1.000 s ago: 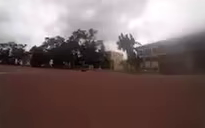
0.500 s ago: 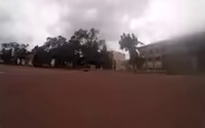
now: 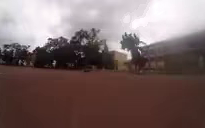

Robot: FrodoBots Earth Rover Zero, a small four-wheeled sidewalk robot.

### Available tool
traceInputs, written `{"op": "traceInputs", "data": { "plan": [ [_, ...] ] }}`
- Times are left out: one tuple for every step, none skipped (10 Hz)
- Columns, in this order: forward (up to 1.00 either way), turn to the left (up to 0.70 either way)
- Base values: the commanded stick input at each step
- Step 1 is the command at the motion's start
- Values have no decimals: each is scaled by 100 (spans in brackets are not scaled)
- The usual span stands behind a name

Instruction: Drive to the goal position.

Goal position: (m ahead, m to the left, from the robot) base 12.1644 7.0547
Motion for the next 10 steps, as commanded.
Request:
{"op": "traceInputs", "data": {
  "plan": [
    [100, 0],
    [100, 0],
    [100, 0],
    [100, 0],
    [100, 0],
    [100, 0],
    [100, 0],
    [100, 0],
    [100, 0],
    [100, 0]
  ]
}}
